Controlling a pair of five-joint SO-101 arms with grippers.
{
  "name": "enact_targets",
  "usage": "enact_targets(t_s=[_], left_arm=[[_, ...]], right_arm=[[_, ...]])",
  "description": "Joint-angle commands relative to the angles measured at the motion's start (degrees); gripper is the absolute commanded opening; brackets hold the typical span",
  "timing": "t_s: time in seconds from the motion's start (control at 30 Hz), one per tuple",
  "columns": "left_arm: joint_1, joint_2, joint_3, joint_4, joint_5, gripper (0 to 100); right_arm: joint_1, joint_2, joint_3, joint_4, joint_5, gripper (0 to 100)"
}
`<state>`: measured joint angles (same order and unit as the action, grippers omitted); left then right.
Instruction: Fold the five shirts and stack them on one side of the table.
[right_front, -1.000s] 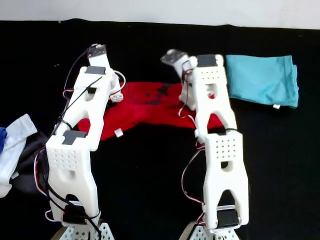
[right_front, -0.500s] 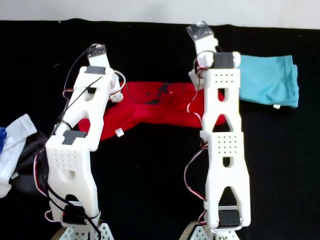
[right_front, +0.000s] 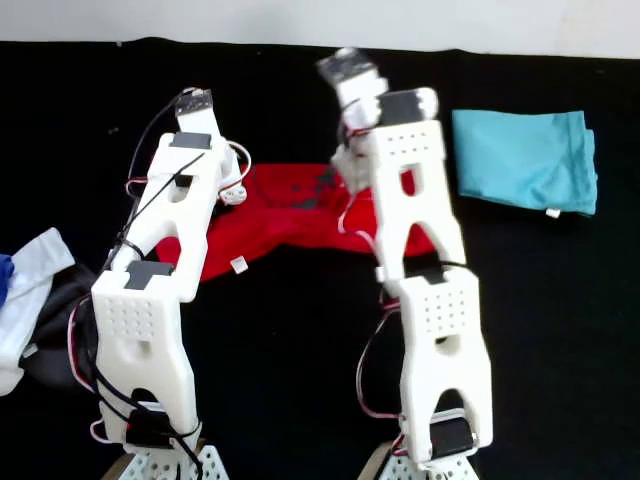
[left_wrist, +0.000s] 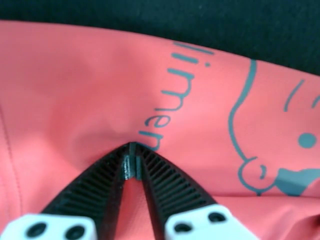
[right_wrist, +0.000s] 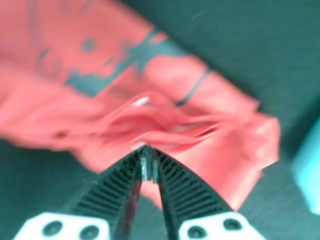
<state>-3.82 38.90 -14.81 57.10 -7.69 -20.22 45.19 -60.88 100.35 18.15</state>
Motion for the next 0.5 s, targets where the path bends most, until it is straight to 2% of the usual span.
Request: enact_targets(t_s=[0.0, 0.2, 0.37, 0.47], left_arm=[[0.4, 0.22, -0.92, -0.09, 0.26, 1], [0.4, 0.22, -0.92, -0.09, 0.26, 1], [0.4, 0.22, -0.92, 0.0, 0.26, 1], [0.4, 0.22, -0.92, 0.0, 0.26, 1]], right_arm=[[-1.71, -7.16, 11.38, -2.59, -0.44, 0.5], [-0.22, -3.91, 15.08, -9.89, -0.44, 0.5], [0.4, 0.4, 15.08, -24.31, -0.62, 0.5], [0.4, 3.12, 15.08, -28.0, -0.62, 0.5]])
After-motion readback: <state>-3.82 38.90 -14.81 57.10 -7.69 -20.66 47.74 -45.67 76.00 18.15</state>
